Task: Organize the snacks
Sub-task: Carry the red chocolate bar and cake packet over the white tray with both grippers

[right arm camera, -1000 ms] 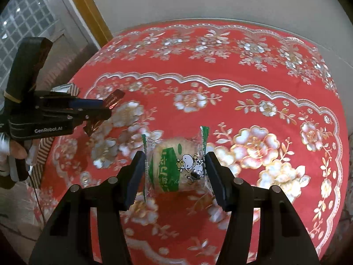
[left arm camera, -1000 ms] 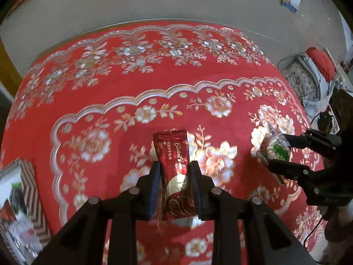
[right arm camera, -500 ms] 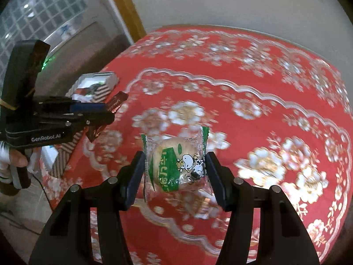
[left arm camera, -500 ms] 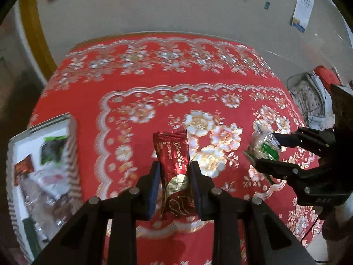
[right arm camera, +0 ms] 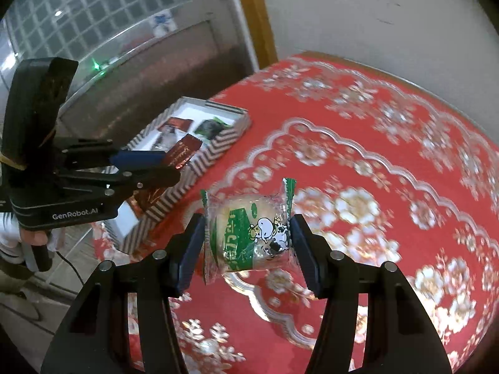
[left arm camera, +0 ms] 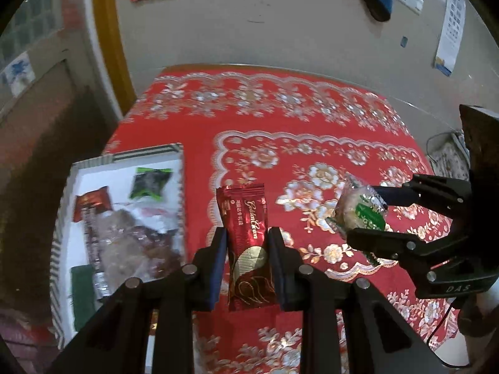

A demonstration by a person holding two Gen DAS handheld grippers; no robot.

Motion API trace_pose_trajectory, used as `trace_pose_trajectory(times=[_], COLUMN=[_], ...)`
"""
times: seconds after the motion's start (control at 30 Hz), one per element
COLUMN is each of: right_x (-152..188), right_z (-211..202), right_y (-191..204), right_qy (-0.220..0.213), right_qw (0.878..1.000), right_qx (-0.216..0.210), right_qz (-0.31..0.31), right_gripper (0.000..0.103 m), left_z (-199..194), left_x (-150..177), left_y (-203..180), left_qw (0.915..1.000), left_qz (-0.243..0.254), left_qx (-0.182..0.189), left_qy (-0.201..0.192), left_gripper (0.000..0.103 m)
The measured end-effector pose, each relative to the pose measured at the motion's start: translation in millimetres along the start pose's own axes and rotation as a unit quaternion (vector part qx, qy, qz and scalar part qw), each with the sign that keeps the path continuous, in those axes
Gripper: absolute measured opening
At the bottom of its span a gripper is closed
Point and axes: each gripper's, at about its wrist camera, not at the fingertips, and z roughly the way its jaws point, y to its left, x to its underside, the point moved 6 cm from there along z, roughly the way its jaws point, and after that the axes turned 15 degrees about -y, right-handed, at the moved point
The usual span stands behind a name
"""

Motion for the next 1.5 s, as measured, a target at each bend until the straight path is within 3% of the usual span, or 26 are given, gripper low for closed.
trace_pose_trajectory(times=[0.5, 0.9, 1.5], right_x=[-8.5, -12.7, -28.3], right_z=[33.9, 65.9, 141.2], right_y=[65.9, 102.6, 140.7], right_qy=[0.013, 0.036, 0.068], right_qw=[0.998, 0.994, 0.987], right_qx=[-0.051, -0.086, -0.117], right_qz=[-0.034, -0.058, -0.087], right_gripper=[0.056, 0.056, 0.056], left_z=[-34.8, -51.2, -29.9], left_x=[13.8, 43.4, 76.1], left_y=[76.2, 139.6, 180.2], left_qw=[0.9967, 0.9880, 0.9811], left_qz=[-0.047, -0.104, -0.139], left_qx=[-0.064, -0.114, -0.132], left_qy=[-0.018, -0.008, 0.022], left_gripper=[0.029, 0.029, 0.029])
